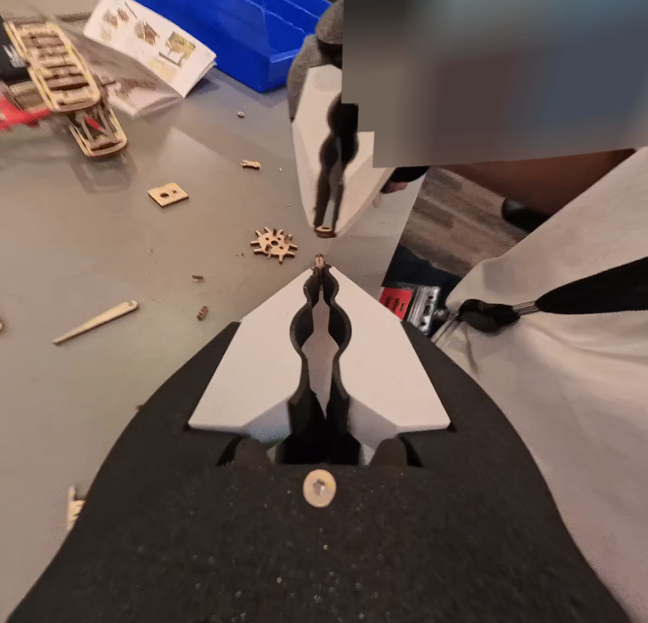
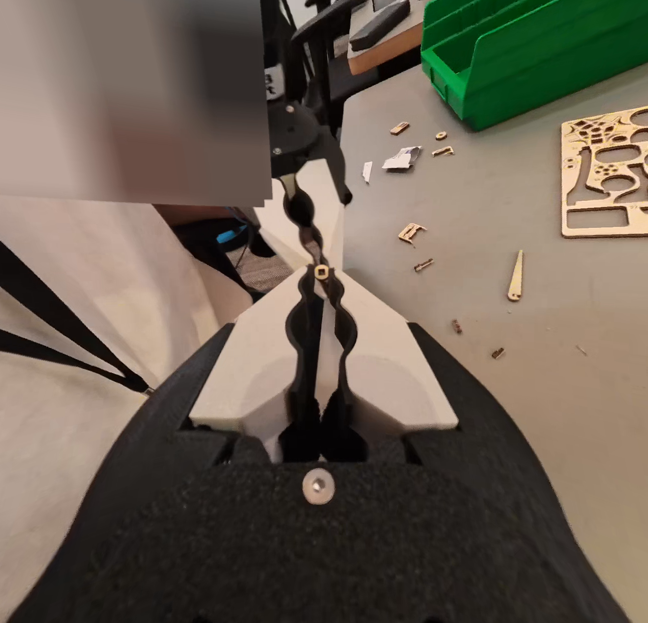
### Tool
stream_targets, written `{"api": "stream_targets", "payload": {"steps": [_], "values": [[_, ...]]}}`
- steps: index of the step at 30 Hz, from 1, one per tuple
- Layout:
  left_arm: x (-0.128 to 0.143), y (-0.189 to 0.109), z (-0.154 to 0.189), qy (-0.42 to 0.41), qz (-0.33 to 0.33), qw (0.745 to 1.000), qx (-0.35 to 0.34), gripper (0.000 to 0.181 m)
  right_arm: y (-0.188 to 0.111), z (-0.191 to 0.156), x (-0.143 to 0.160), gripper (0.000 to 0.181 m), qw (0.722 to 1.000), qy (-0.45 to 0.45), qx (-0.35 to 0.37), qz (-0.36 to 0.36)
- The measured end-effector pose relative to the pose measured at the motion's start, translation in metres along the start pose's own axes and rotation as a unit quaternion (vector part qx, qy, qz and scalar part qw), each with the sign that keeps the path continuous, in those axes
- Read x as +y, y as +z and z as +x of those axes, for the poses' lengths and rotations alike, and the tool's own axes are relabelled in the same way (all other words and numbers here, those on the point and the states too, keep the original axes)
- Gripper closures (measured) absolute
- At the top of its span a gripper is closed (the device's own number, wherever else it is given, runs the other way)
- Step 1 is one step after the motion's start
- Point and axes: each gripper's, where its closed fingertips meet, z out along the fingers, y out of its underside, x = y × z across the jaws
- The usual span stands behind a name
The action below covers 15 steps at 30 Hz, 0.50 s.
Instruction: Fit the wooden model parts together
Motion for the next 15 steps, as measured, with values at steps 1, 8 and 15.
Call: {"api": "stream_targets", "payload": {"steps": [1, 8, 15], "values": [[-0.001, -0.001, 0.002, 0.025, -0.001, 1.000, -0.010, 0.181, 0.001, -0.001, 0.001, 0.175, 1.000, -0.013, 0.000, -0.007], [0.002, -0.004, 0.011, 0.084, -0.017, 0.996, -0.024, 0.181, 0.010, -0.011, 0.008, 0.174, 0.997, -0.054, -0.024, -0.058], [0.000, -0.006, 0.016, 0.076, -0.008, 0.997, -0.007, 0.181, 0.009, -0.017, 0.007, 0.175, 0.993, -0.073, -0.046, -0.074]]}}
